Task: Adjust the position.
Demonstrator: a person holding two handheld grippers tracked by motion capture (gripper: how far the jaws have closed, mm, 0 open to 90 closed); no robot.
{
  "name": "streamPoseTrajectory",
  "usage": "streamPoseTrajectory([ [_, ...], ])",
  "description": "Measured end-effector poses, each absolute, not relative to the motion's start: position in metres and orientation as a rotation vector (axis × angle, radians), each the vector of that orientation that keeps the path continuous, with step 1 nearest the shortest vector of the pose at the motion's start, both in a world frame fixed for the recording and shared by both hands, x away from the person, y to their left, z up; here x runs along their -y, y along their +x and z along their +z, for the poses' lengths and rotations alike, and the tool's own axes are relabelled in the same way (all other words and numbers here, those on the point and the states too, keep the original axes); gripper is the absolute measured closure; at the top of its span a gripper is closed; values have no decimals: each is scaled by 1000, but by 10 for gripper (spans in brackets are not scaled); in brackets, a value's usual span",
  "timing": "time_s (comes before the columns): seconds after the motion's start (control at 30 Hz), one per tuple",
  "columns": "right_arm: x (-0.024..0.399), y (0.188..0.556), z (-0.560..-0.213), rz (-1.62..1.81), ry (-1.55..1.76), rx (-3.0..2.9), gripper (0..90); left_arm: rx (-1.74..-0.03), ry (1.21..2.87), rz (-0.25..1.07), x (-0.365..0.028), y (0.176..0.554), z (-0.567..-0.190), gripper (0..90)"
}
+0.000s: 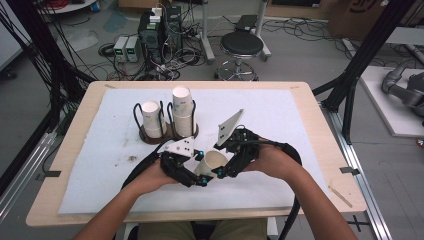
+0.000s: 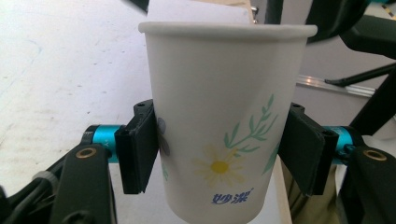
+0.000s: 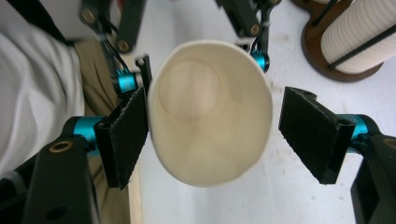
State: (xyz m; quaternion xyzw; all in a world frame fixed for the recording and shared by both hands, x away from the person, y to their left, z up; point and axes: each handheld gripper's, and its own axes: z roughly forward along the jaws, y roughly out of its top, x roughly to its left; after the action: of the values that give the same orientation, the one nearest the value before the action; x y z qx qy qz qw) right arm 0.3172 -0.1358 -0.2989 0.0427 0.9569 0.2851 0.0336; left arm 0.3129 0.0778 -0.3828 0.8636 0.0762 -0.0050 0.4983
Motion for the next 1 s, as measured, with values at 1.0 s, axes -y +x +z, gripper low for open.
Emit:
streamPoseTrajectory([
  [1.0,274,300,-386,1469,894,-2264,218,-473,1669,249,-160,312,-407,311],
])
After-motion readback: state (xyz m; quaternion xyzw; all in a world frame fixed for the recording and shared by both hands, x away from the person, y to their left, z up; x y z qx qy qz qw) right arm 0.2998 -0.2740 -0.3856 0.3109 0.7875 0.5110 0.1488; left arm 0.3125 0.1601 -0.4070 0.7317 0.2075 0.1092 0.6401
